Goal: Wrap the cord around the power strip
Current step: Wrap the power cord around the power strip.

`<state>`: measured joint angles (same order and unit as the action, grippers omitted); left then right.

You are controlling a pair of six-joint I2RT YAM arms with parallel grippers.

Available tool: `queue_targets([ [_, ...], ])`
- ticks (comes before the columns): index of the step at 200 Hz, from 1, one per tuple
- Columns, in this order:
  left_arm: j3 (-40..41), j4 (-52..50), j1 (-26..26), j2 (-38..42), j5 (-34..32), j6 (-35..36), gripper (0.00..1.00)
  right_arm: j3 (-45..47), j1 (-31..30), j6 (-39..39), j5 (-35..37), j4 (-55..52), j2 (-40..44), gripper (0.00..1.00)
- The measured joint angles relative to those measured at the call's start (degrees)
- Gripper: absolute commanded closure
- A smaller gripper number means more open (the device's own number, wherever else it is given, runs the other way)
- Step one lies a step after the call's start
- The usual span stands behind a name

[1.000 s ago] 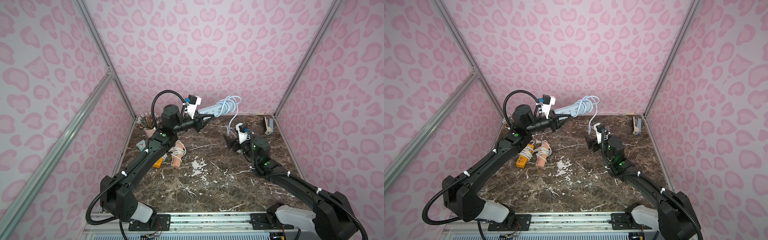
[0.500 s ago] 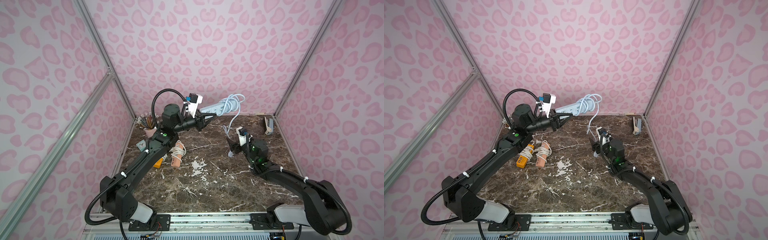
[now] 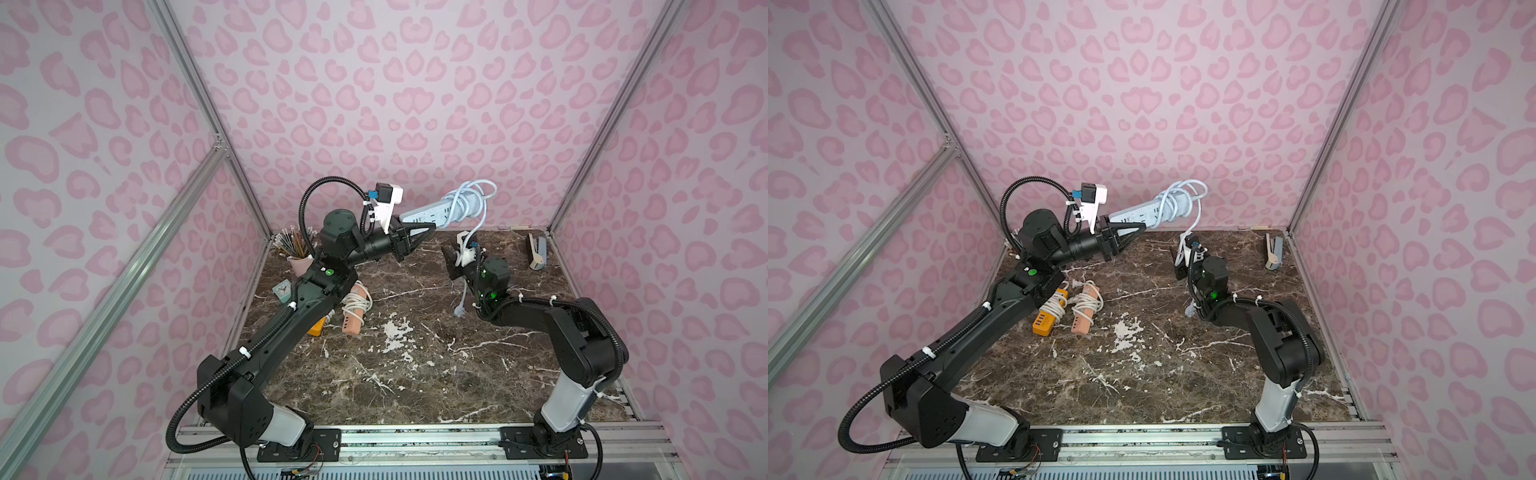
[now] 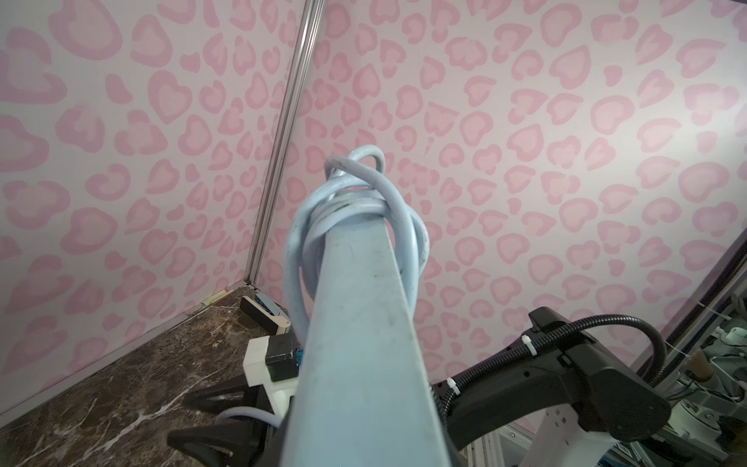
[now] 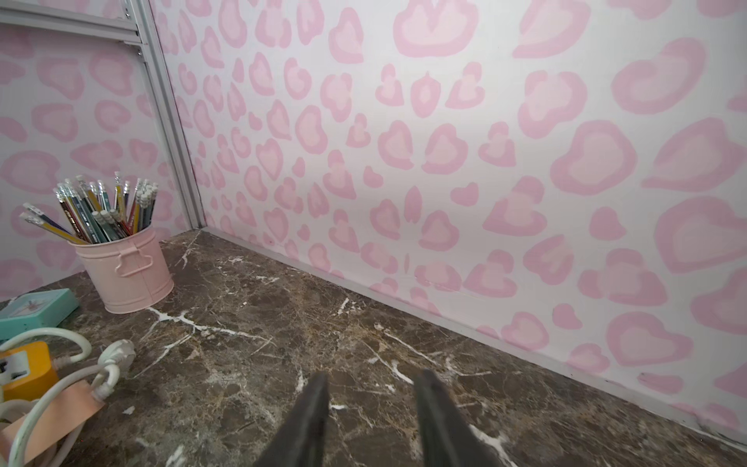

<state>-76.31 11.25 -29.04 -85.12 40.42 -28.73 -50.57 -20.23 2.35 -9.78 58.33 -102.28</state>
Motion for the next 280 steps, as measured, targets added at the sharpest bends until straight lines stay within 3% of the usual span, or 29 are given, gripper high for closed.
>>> queue_targets([
  [6,0.3,0.7,0.0,0.0,0.0,-0.6,0.97,0.2,-0.4,0.0,0.0,0.4,0.2,1.00],
  [39,1.9,6.7,2.6,-0.2,-0.5,-6.4,0.97,1.6,-5.8,6.4,5.2,-4.7,5.2,1.00],
  [80,0.8,11.9,6.9,-3.8,-1.6,-11.9,0.97,-1.2,-16.4,22.4,18.3,-23.6,7.2,1.00],
  [108,0.4,10.7,8.1,-5.2,-2.3,-11.0,0.97,-1.4,-20.7,30.3,25.8,-34.2,9.0,1.00],
  [154,-0.5,-3.0,8.6,-7.6,-9.1,3.9,0.97,-4.0,-25.1,40.3,32.5,-45.6,16.6,1.00],
  [196,-0.2,-17.1,8.7,-10.7,-14.0,18.4,0.97,-8.2,-25.7,49.0,35.6,-49.2,24.7,1.00],
  [245,-2.1,-29.0,6.2,-12.4,-8.2,29.5,0.97,-20.2,-19.2,54.8,35.1,-52.2,24.1,1.00],
  [280,-3.0,-36.7,2.2,-12.8,-1.1,35.3,0.97,-29.6,-9.8,55.5,28.3,-56.6,17.4,1.00],
])
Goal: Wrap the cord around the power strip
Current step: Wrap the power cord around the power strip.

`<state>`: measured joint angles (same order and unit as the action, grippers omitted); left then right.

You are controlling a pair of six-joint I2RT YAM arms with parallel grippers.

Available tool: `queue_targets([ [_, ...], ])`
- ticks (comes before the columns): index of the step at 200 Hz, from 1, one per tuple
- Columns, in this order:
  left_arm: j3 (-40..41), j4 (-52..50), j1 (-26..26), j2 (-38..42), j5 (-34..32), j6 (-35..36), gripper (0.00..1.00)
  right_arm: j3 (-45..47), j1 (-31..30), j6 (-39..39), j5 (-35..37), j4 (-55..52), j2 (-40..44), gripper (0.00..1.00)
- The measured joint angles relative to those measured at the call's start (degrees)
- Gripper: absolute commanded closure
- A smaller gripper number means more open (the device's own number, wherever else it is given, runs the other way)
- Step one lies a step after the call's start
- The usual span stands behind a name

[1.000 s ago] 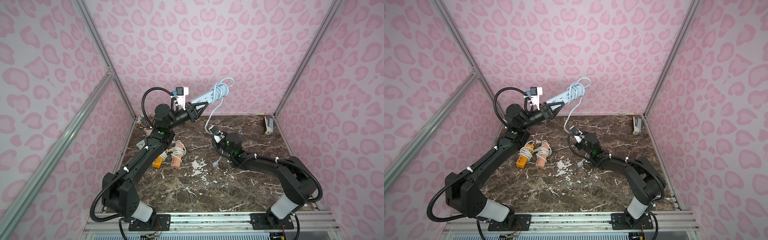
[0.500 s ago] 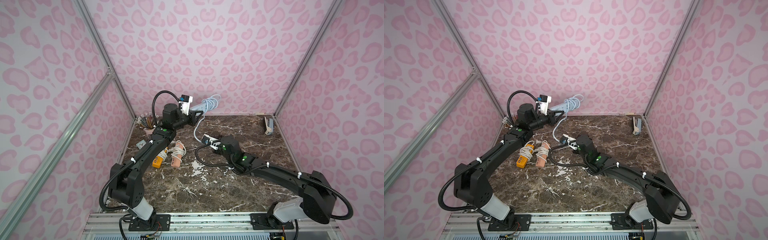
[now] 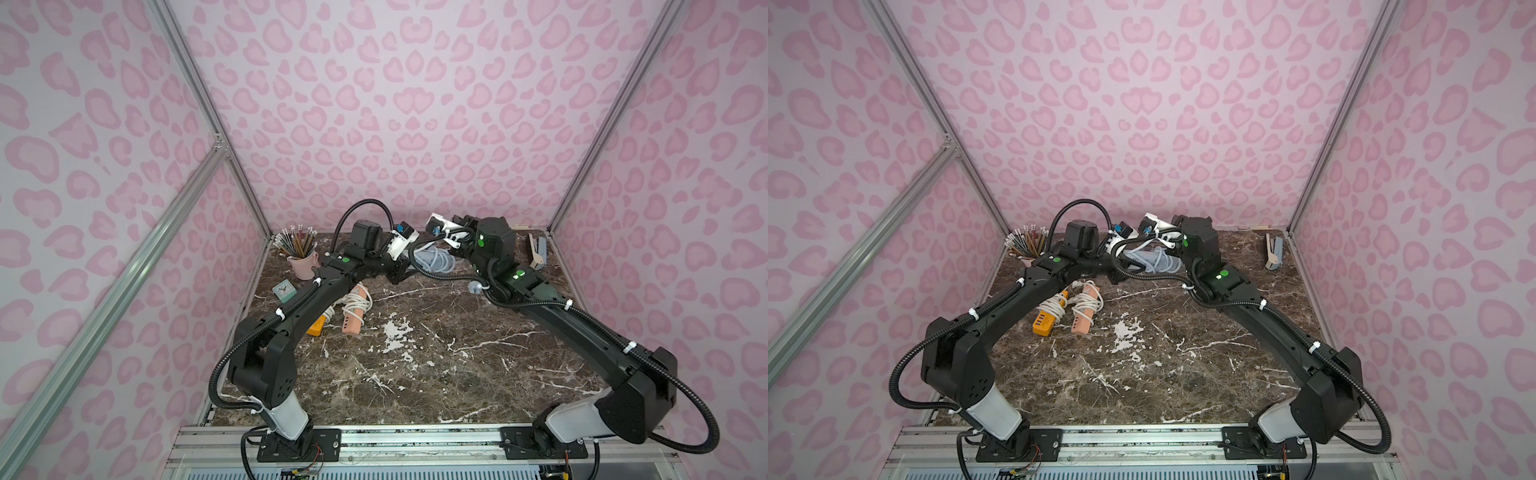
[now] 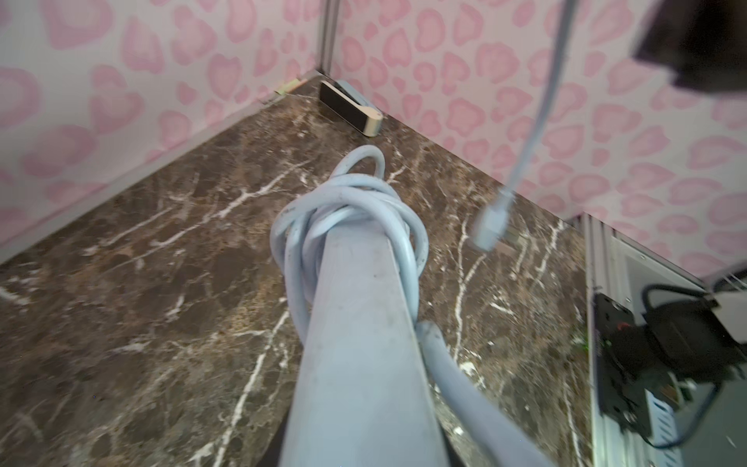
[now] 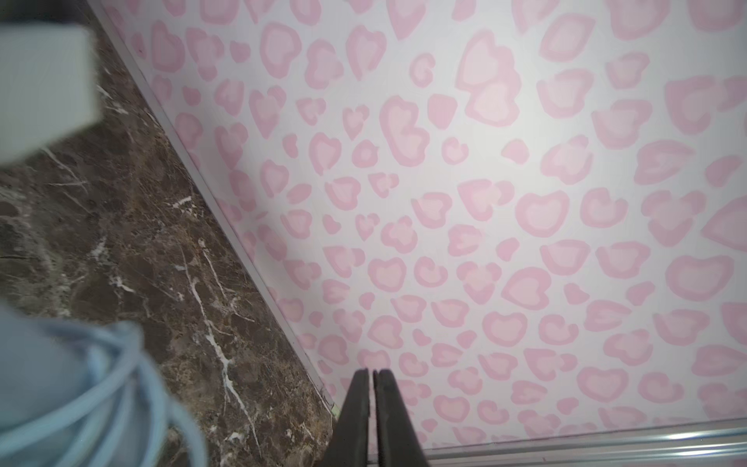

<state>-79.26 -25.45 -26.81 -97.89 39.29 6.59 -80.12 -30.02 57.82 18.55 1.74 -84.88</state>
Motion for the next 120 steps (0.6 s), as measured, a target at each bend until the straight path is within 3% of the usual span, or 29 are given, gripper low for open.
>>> queue_targets([
  [27,4.0,-0.4,-1.3,2.3,8.9,0.6,0.97,-6.5,9.1,-3.5,-9.3,-4.1,-5.6,1.00],
  [51,8.1,4.7,-1.1,5.5,16.9,-3.2,0.97,-9.1,16.3,-9.9,-20.6,-7.1,-10.1,1.00],
  [99,14.0,34.6,-1.5,9.7,25.9,-27.2,0.97,0.8,21.6,-28.0,-43.1,-1.9,-12.3,1.00],
  [120,14.8,46.9,-1.6,9.5,25.8,-37.9,0.97,6.4,21.9,-36.0,-50.8,4.0,-12.6,0.88],
])
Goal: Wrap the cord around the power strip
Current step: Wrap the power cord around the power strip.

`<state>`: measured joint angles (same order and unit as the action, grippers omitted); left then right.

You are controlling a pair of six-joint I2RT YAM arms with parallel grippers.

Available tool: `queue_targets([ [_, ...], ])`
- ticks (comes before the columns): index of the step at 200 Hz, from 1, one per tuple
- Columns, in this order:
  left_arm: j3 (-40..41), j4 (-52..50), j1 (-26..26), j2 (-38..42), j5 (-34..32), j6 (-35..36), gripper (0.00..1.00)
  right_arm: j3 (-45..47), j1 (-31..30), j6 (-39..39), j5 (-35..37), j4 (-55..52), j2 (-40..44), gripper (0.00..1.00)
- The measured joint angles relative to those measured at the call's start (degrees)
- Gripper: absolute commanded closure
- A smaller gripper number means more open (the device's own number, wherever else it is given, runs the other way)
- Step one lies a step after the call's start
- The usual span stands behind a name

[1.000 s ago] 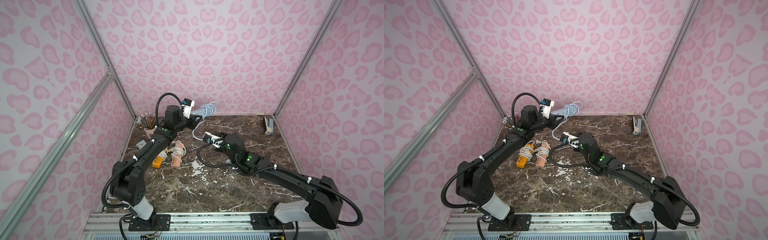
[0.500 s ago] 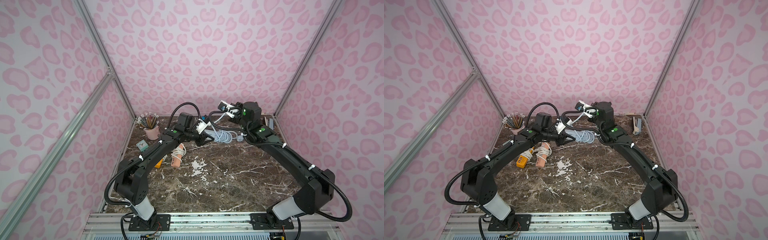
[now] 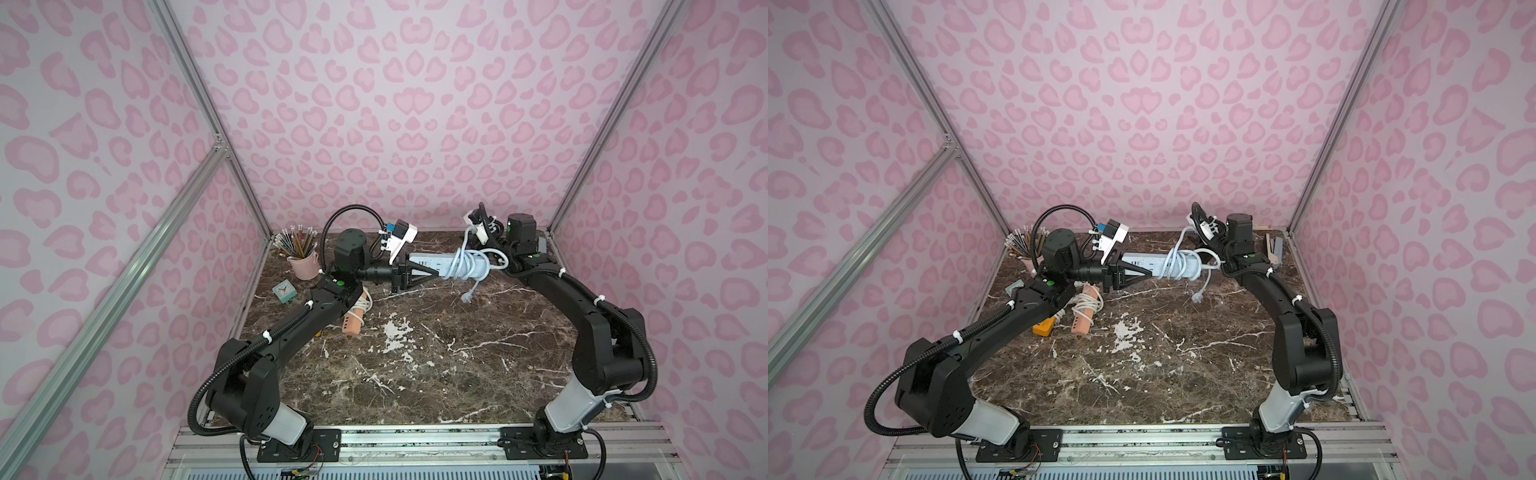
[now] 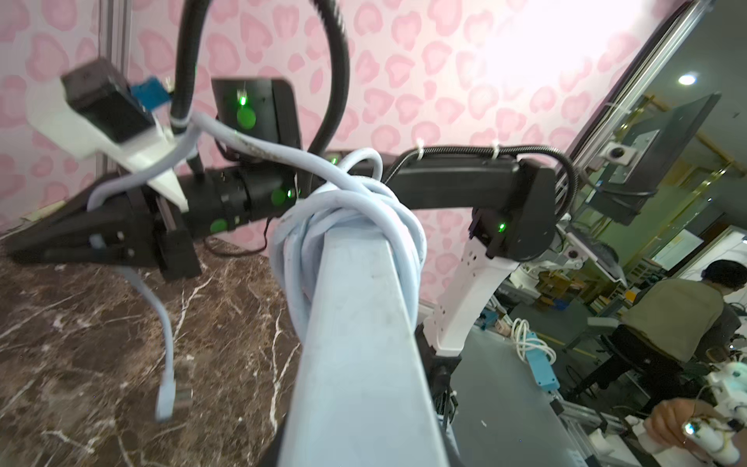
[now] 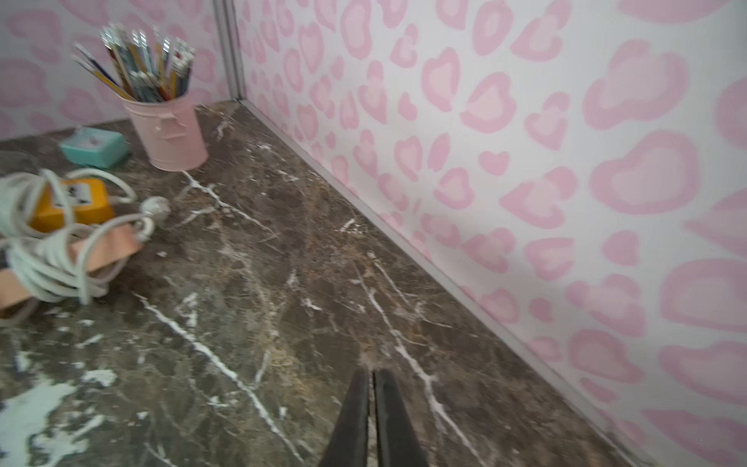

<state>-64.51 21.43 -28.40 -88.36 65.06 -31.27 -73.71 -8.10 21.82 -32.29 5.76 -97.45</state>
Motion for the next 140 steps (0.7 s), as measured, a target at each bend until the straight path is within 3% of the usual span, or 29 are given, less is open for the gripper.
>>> queue_targets([
  [18,0.1,8.1,-0.2,-1.1,-1.0,-7.1,0.97,4.1,-0.2,-7.8,-4.5,6.7,-0.4,0.79],
  [42,0.1,18.0,-0.3,-2.1,-2.2,-13.0,0.97,11.4,-0.7,-16.4,-5.3,15.2,-0.4,0.64],
  [68,0.1,22.4,-0.3,-2.1,-4.3,-15.7,0.97,16.5,-2.1,-22.2,-5.1,23.3,-0.4,0.59],
  [107,0.1,22.6,-0.2,-1.8,-7.6,-16.3,0.97,21.0,-2.4,-27.3,-2.2,31.6,-0.4,0.82],
  [140,0.1,22.3,2.1,-1.6,-12.3,-17.2,0.97,26.4,-6.3,-27.5,3.2,33.0,2.5,0.92],
])
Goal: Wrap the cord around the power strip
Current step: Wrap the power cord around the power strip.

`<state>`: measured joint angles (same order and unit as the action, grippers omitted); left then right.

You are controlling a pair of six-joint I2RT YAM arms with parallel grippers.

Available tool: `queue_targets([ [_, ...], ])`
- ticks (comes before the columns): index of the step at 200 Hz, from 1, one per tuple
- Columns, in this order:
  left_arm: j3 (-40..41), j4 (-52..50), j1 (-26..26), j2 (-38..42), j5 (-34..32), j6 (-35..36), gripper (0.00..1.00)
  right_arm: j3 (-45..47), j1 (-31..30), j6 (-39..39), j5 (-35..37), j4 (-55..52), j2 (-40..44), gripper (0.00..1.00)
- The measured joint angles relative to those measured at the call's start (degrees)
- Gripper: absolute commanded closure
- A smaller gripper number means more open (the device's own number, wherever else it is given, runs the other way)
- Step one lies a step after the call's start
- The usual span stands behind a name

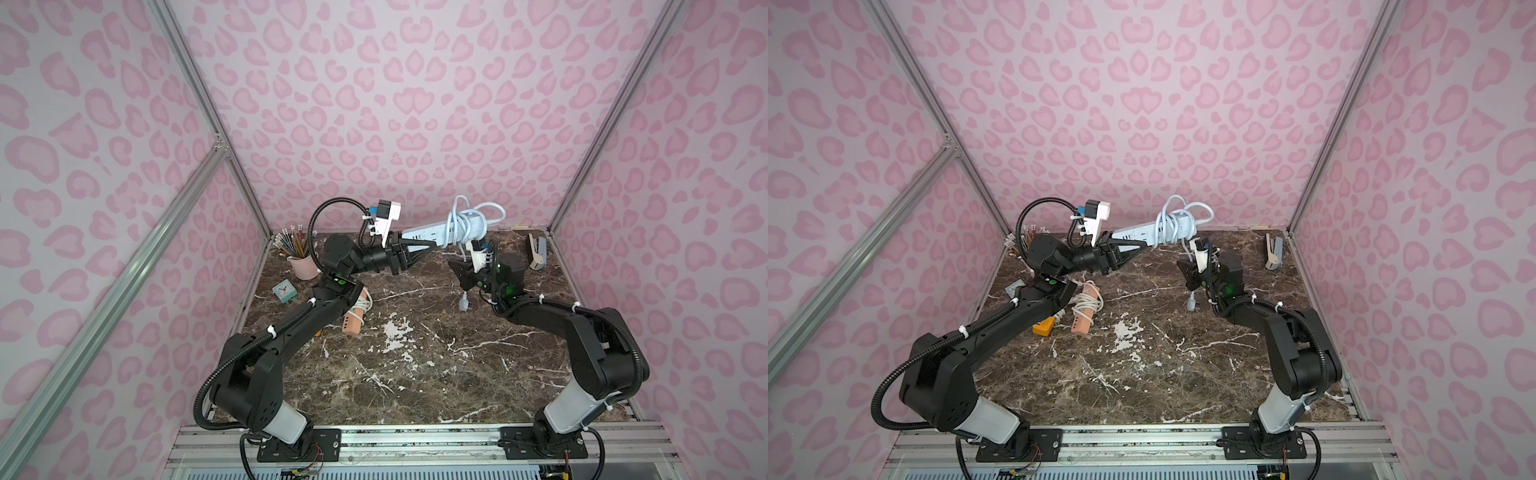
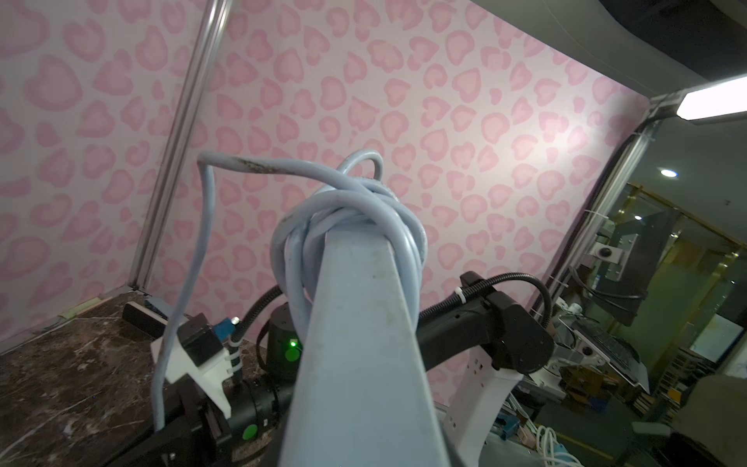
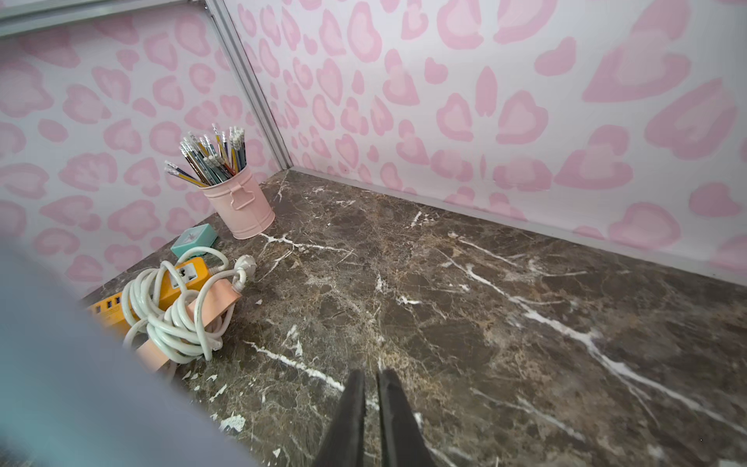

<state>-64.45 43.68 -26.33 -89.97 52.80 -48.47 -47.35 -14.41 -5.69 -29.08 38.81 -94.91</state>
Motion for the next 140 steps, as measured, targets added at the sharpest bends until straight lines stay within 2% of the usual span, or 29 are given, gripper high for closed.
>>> queue_targets([
  [26,-0.3,-1.2,1.7,-0.8,-5.8,-0.5,0.97,2.0,-9.0,4.4,8.1,-4.6,4.0,1.00],
  [41,-1.9,-5.9,1.7,-1.3,-8.9,2.4,0.97,1.3,-15.0,8.8,14.4,-10.5,5.8,1.00],
  [63,-6.8,-19.6,1.7,-2.4,-15.6,14.1,0.97,0.9,-21.3,16.0,25.2,-18.8,9.1,1.00],
  [86,-11.1,-34.3,1.7,-5.3,-26.8,28.1,0.97,1.4,-26.6,25.7,35.9,-24.9,14.8,1.00],
  [114,-11.4,-48.9,1.7,-8.9,-36.8,40.0,0.97,2.2,-28.4,37.0,44.2,-24.7,22.9,1.00],
  [125,-11.2,-53.4,1.7,-9.4,-37.4,42.7,0.97,1.7,-27.4,40.9,46.4,-22.8,24.7,1.00],
  [140,-11.2,-57.7,1.2,-9.4,-35.7,45.7,0.97,-1.8,-24.6,44.9,45.7,-23.3,24.4,1.00],
])
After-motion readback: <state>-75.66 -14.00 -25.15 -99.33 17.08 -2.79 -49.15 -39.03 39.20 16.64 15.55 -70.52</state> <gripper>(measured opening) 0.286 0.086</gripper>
